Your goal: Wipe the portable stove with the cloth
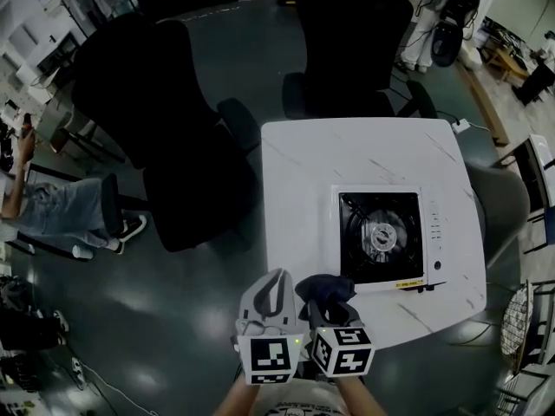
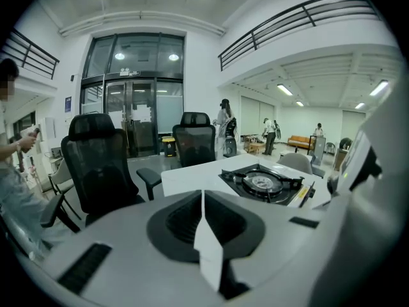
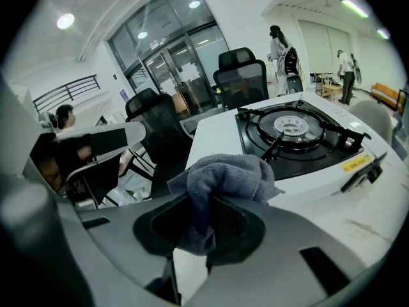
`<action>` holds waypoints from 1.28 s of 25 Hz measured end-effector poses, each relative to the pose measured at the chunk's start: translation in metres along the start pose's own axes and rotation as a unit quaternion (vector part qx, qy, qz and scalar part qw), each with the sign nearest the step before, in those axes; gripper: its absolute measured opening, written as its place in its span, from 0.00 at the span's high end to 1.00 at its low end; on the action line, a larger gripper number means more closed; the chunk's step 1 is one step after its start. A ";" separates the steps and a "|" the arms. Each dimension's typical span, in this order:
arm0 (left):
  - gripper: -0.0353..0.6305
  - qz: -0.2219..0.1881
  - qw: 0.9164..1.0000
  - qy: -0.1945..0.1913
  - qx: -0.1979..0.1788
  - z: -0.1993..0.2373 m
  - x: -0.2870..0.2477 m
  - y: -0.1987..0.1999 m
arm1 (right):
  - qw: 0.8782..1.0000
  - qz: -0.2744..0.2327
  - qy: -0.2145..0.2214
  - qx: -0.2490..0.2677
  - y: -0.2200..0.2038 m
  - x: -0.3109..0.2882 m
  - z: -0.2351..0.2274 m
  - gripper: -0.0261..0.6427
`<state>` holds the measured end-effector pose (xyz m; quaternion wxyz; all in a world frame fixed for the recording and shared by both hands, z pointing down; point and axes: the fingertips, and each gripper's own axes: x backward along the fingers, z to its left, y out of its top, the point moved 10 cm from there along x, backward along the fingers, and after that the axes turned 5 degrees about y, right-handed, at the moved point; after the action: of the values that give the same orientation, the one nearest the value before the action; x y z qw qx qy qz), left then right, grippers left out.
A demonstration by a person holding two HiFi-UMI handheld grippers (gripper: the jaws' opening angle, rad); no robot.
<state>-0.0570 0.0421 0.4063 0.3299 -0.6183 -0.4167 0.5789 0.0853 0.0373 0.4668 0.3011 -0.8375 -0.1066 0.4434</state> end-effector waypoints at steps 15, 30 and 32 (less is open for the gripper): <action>0.91 -0.003 1.000 0.003 0.003 0.001 -0.004 0.006 | 0.999 0.039 0.010 0.019 0.039 -0.017 -0.004 0.83; 0.91 -0.005 1.000 0.005 0.006 -0.001 -0.017 0.012 | 0.997 0.077 0.028 0.007 0.070 -0.029 -0.020 0.83; 0.91 -0.004 1.000 0.005 0.006 0.000 -0.018 0.013 | 0.996 0.084 0.031 0.003 0.074 -0.029 -0.021 0.83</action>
<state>-0.0547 0.0198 0.4024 0.3381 -0.6175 -0.4144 0.5768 0.0787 -0.0433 0.4512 0.2684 -0.8561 -0.0250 0.4410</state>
